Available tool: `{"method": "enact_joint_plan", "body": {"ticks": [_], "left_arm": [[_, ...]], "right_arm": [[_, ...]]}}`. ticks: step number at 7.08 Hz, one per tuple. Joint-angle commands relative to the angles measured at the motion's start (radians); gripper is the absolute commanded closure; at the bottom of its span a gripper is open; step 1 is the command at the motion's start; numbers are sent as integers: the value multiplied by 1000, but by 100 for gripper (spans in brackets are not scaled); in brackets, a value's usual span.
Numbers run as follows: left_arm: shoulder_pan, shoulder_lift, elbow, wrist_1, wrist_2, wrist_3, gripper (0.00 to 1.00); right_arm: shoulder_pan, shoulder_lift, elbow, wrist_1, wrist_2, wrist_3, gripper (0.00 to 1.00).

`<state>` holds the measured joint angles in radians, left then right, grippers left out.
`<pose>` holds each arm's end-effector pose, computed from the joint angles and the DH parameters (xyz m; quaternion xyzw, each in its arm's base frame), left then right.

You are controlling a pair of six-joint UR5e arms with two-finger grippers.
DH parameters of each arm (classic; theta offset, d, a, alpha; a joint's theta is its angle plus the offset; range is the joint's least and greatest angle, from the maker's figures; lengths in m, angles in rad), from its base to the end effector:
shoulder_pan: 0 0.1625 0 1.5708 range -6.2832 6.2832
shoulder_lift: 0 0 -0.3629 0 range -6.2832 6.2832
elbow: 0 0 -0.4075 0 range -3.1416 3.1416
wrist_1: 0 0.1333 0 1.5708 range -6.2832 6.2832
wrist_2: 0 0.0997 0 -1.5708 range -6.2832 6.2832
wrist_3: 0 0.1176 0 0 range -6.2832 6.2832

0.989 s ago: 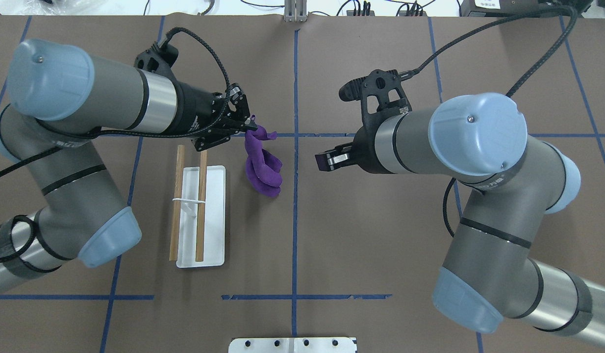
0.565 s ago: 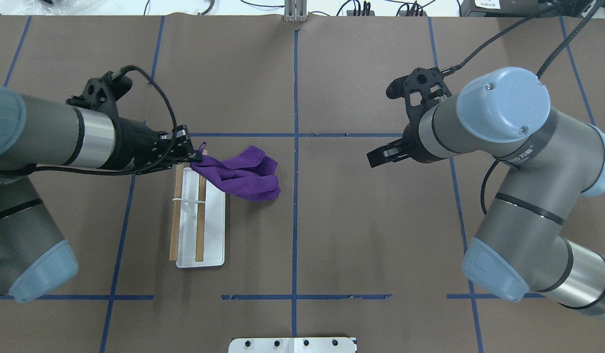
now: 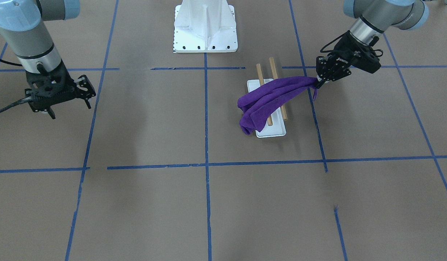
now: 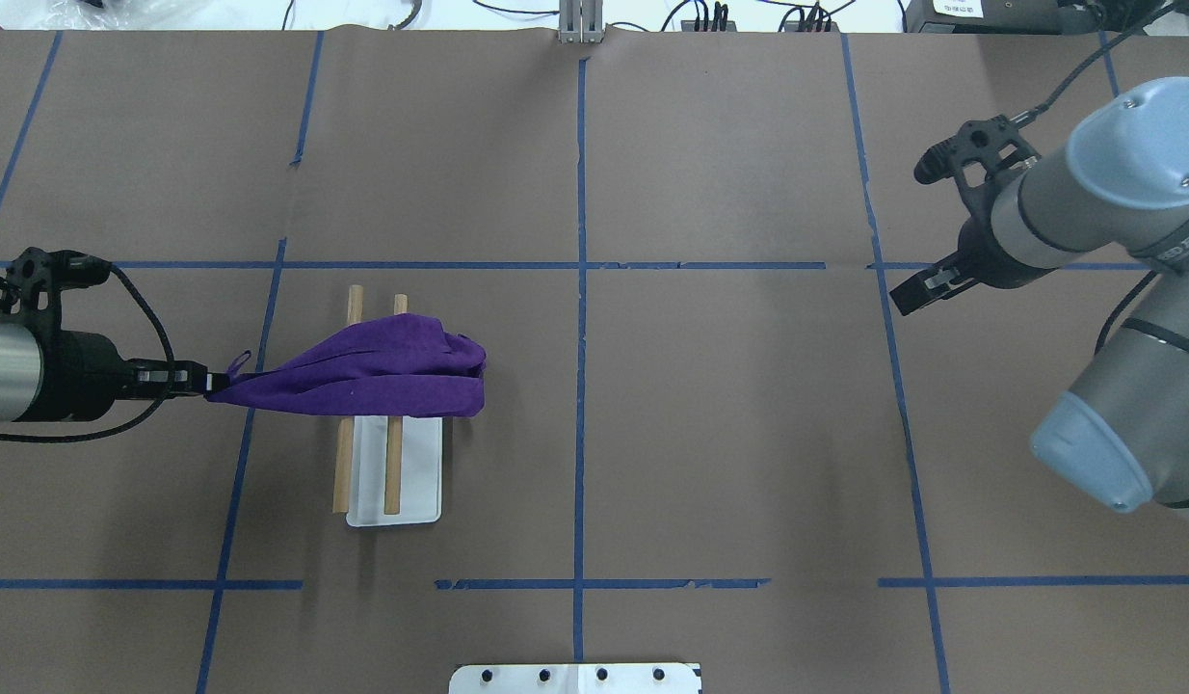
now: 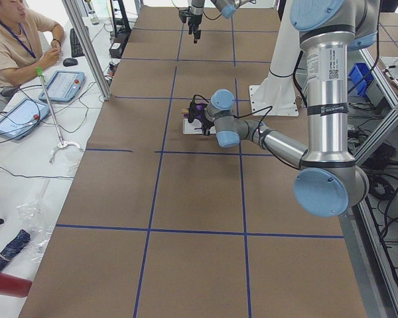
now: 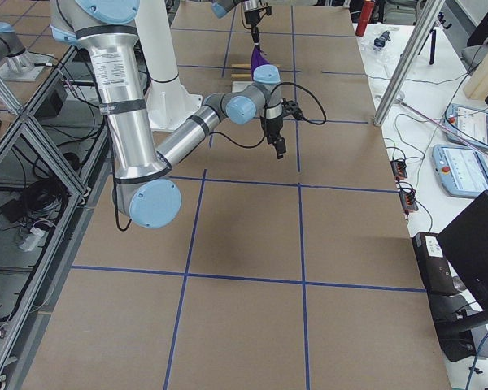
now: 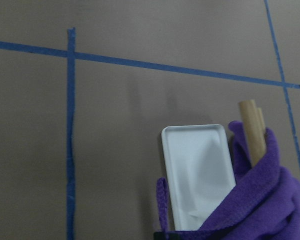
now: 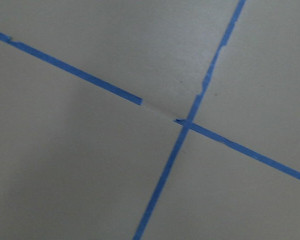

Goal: Hang towel on rack

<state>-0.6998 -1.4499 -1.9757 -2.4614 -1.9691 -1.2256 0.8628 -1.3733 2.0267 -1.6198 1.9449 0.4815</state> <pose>0.3152 -0.3800 0.3584 0.1284 0.5529 -0.0360 0.8225 -0.2819 -0.4682 0.3040 0.1427 -0.3109 -0.1610 0.9258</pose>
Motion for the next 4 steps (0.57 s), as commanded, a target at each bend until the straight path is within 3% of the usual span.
{"method": "enact_joint_plan", "body": {"ticks": [1,2,3,4], "left_arm": [[2,0,41,-28,-2,20,1],[0,5,43,-25,-13,23,0],[-26,20,49,-16,-58,198,0],[-135,46,99,-7,-129,404,0]], "right_arm": [[54,-64,-8,1,16,-15,0],[59,-110,-13,3,13,-11,0],[91,-157,-20,3,8,20,0],[154,-205,-57,3,8,11,0]]}}
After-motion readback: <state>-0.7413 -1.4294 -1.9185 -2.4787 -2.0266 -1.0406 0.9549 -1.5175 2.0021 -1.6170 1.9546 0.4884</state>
